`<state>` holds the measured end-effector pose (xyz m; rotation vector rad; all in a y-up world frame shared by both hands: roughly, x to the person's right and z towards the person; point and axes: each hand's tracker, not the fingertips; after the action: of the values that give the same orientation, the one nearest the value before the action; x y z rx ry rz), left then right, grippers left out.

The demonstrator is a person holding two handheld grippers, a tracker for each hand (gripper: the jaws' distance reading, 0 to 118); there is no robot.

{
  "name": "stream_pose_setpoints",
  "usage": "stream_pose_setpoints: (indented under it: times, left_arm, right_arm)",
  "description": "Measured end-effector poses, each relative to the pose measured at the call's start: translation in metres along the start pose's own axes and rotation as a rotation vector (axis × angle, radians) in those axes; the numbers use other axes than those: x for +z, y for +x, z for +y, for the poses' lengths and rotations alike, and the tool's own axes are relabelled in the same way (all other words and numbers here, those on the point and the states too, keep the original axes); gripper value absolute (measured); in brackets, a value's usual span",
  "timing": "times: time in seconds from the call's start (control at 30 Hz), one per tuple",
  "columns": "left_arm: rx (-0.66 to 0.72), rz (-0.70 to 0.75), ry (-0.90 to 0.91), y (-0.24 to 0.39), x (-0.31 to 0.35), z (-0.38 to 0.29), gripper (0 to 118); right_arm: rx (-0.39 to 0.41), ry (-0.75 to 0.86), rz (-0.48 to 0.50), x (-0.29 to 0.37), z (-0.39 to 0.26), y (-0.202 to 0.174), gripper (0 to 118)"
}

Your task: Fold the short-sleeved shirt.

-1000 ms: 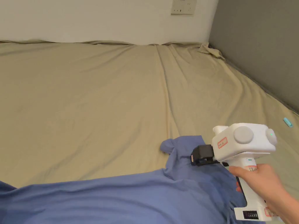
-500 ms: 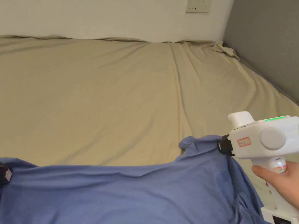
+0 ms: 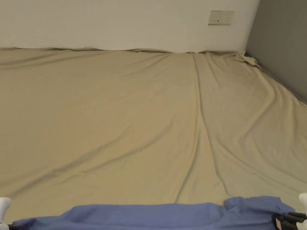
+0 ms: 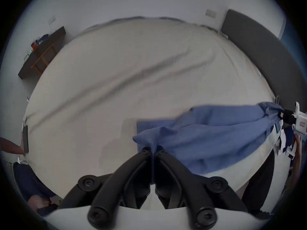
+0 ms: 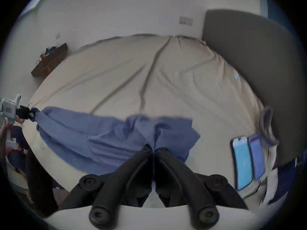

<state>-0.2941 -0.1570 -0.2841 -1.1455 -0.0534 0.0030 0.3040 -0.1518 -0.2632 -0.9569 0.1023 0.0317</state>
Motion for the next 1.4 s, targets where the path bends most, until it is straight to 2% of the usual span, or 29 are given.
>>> stream_pose_setpoints:
  times: [0.3, 0.33, 0.37, 0.4, 0.43, 0.5, 0.57, 0.6, 0.67, 0.7, 0.73, 0.8, 0.83, 0.87, 0.9, 1.0, 1.1, 1.17, 1.27, 1.3, 1.33, 1.37, 1.4]
  left_arm:
    - [0.006, 0.013, -0.087, 0.006, -0.033, -0.015, 2]
    - [0.032, 0.009, -0.078, 0.005, -0.031, -0.014, 13]
    - [0.043, 0.017, -0.067, 0.004, -0.028, -0.015, 49]
    - [0.037, 0.067, -0.041, 0.0, -0.029, -0.015, 77]
    - [0.009, 0.121, -0.032, 0.0, -0.023, -0.017, 84]
    - [-0.046, 0.129, 0.044, -0.001, -0.001, -0.019, 84]
    - [0.042, 0.136, 0.146, 0.005, 0.04, -0.019, 84]
    - [0.078, 0.127, 0.194, 0.006, 0.057, -0.016, 84]
    - [0.108, 0.136, 0.365, 0.004, 0.096, -0.013, 81]
    - [0.069, 0.172, 0.417, 0.008, 0.113, -0.01, 67]
    - [0.023, 0.232, 0.484, 0.015, 0.13, -0.007, 33]
    - [-0.028, 0.302, 0.532, 0.025, 0.146, 0.002, 0]
    - [-0.005, 0.283, 0.599, 0.024, 0.151, 0.003, 0]
    - [-0.018, 0.185, 0.487, 0.023, 0.152, 0.005, 0]
    - [-0.026, 0.154, 0.469, 0.024, 0.149, 0.005, 0]
    - [-0.059, 0.187, 0.47, 0.035, 0.148, 0.0, 0]
    - [-0.027, 0.027, 0.411, 0.022, 0.133, -0.007, 0]
    - [0.046, -0.172, 0.364, 0.002, 0.117, -0.014, 0]
    - [0.26, -0.637, 0.267, -0.058, 0.084, -0.025, 0]
    - [0.321, -0.745, 0.237, -0.071, 0.072, -0.031, 10]
    - [0.345, -0.851, 0.207, -0.088, 0.065, -0.039, 45]
    - [0.377, -0.878, 0.166, -0.098, 0.054, -0.045, 94]
    - [0.376, -0.83, 0.149, -0.106, 0.043, -0.05, 98]
  right_arm:
    - [-0.042, -0.082, 0.006, -0.034, -0.017, 0.007, 3]
    - [-0.052, -0.099, 0.025, -0.035, -0.015, 0.007, 12]
    - [-0.069, -0.098, 0.038, -0.03, -0.013, 0.008, 54]
    - [-0.063, -0.093, 0.039, -0.027, -0.013, 0.007, 92]
    - [-0.046, -0.086, 0.031, -0.021, -0.013, 0.003, 109]
    - [-0.014, -0.007, 0.026, 0.004, -0.011, -0.004, 110]
    - [-0.039, 0.046, 0.049, 0.034, 0.001, -0.013, 110]
    - [-0.047, 0.103, 0.045, 0.049, 0.006, -0.019, 110]
    - [-0.007, 0.247, 0.031, 0.083, 0.02, -0.035, 109]
    - [0.024, 0.304, 0.007, 0.095, 0.026, -0.042, 101]
    - [0.054, 0.355, -0.027, 0.105, 0.033, -0.05, 74]
    - [0.079, 0.394, -0.019, 0.113, 0.041, -0.057, 39]
    - [0.079, 0.373, -0.005, 0.11, 0.046, -0.059, 20]
    - [0.069, 0.386, -0.042, 0.11, 0.044, -0.064, 2]
    - [0.088, 0.349, -0.018, 0.107, 0.047, -0.065, 2]
    - [0.055, 0.378, 0.046, 0.109, 0.04, -0.071, 2]
    - [0.034, 0.362, 0.078, 0.105, 0.038, -0.07, 2]
    - [0.021, 0.338, 0.113, 0.101, 0.036, -0.07, 2]
    - [0.011, 0.287, 0.166, 0.091, 0.028, -0.076, 2]
    - [0.001, 0.269, 0.184, 0.085, 0.025, -0.074, 2]
    - [-0.011, 0.257, 0.209, 0.081, 0.023, -0.076, 2]
    - [-0.026, 0.245, 0.235, 0.076, 0.021, -0.077, 2]
    - [-0.048, 0.231, 0.26, 0.071, 0.02, -0.077, 2]
